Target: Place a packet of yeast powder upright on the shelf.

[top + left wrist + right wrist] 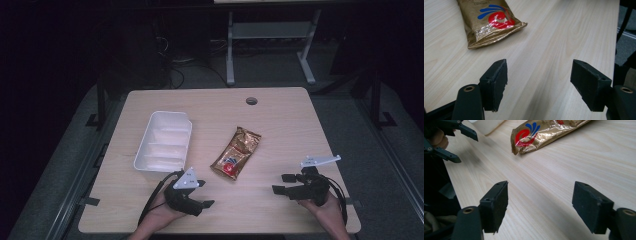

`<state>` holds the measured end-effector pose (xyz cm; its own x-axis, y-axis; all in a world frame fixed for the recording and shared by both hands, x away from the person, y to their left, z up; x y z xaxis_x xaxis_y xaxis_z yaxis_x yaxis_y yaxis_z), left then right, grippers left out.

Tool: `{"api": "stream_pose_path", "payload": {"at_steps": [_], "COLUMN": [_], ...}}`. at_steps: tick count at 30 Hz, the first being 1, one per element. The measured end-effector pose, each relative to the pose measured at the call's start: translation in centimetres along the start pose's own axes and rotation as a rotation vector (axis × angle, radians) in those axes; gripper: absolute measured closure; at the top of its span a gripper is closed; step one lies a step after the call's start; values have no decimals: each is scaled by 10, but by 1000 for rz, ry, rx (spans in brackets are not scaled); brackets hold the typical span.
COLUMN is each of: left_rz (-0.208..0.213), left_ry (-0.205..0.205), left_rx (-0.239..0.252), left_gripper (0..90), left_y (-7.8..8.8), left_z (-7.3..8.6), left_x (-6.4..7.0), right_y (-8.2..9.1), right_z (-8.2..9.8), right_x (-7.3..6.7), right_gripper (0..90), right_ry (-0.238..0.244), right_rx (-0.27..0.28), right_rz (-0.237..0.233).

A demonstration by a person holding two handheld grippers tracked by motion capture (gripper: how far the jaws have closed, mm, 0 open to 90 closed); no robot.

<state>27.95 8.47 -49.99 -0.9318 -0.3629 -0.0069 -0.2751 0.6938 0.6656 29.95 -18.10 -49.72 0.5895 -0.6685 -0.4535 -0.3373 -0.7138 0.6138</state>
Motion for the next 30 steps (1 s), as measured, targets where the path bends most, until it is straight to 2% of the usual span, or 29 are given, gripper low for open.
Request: {"api": "stream_pose_path", "payload": {"at_steps": [6,10,12,13,17,20,25,26,30], "left_rz": [-20,-39,-59,-59,-75,-58,-70,-75,-79], "left_ry": [-9,18,16,16,53,93,76,79,81], "left_rx": [-20,-35,-71,-71,-76,-58,-65,-72,-81], "left_gripper": [275,312,353,361,416,465,541,572,605], "left_y": [-10,-19,-28,-28,-37,-44,-54,-57,-62], "left_z": [-2,-8,-12,-12,-19,-25,-35,-39,-44], "left_x": [2,-6,-12,-12,-24,-29,-36,-40,-45], "right_y": [-2,-1,-1,-1,-2,-3,-9,-12,-16], "right_z": [-5,-12,-16,-16,-26,-35,-50,-56,-66], "right_x": [2,8,14,14,23,30,38,42,47], "right_gripper": [266,250,251,251,253,251,249,246,244], "right_ry": [2,-6,-8,-8,-5,-11,-27,-23,-28], "right_rx": [0,2,3,3,3,9,14,5,3], "right_rz": [-3,12,29,29,52,58,48,60,59]}}
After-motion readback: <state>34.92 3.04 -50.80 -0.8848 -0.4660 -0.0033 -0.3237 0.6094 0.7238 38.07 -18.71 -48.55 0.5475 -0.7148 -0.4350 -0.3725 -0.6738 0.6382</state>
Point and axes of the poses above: each handheld gripper's, and its own axes: y roughly backward along the jaws, z roughly out of its underside, x roughly to its right, the point moved 9 cm from there along -y, roughly forward along the jaws, and after that the axes turned 5 degrees about -y, right-handed, at the moved point
